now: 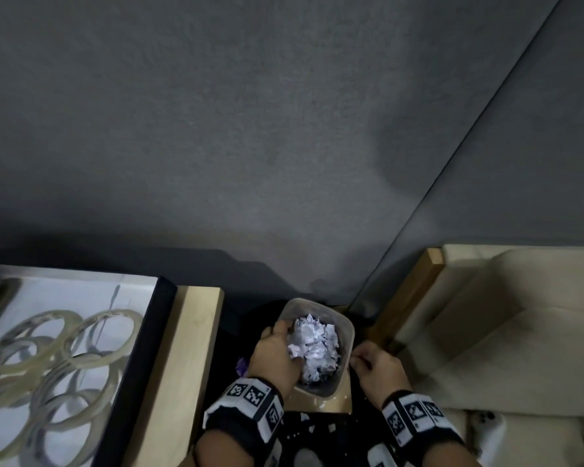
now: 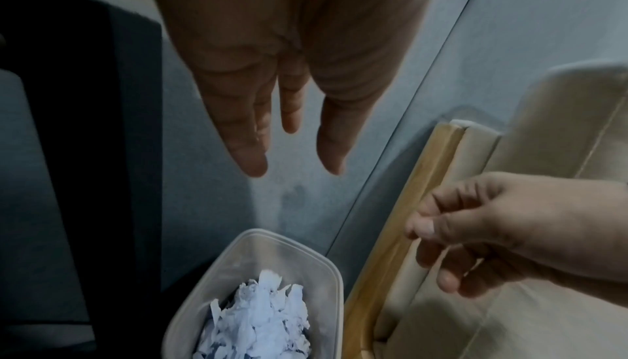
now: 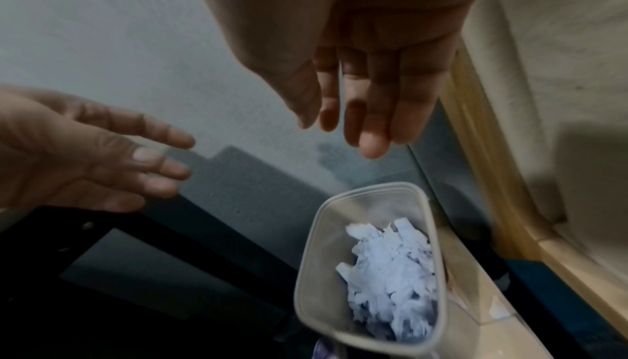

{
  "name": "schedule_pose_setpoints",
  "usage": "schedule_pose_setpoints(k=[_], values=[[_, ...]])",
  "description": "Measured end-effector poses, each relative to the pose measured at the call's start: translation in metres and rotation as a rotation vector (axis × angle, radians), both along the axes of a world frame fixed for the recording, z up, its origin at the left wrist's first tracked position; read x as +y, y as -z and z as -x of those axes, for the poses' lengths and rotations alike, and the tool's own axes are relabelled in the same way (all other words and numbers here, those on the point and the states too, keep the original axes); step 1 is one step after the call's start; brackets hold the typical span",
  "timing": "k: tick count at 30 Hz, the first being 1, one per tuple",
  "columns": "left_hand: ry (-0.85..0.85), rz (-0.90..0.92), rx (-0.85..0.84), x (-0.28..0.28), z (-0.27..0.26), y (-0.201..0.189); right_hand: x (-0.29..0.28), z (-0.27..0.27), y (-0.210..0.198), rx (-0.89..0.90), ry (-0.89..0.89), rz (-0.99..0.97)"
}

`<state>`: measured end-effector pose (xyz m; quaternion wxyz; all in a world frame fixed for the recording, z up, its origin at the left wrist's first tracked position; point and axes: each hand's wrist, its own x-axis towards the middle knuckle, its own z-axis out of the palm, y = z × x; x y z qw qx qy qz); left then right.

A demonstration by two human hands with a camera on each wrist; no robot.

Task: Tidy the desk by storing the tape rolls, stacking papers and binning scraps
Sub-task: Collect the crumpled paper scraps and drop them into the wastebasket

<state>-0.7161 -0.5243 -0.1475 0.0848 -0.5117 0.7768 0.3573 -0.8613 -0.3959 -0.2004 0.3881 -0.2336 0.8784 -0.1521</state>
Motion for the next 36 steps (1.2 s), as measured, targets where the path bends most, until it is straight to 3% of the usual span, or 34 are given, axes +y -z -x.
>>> schedule_pose_setpoints(k=[4,14,21,29,36], values=[[-0.029,0.03,0.045,0.007,-0.023,-0.03,0.012,-0.015,-0.012,0.001,-0.03,-0.018],[-0.205,0.14,0.174,0.048,-0.11,-0.104,-0.024,-0.078,-0.137,0.015,-0.279,0.225],[-0.374,0.229,0.164,0.079,-0.198,-0.146,-0.033,-0.16,-0.21,0.098,-0.48,0.331],[-0.618,0.28,0.116,0.138,-0.325,-0.183,-0.022,-0.292,-0.228,0.005,-0.714,0.469],[-0.898,0.291,0.048,0.217,-0.445,-0.184,0.012,-0.415,-0.225,-0.102,-1.025,0.423]])
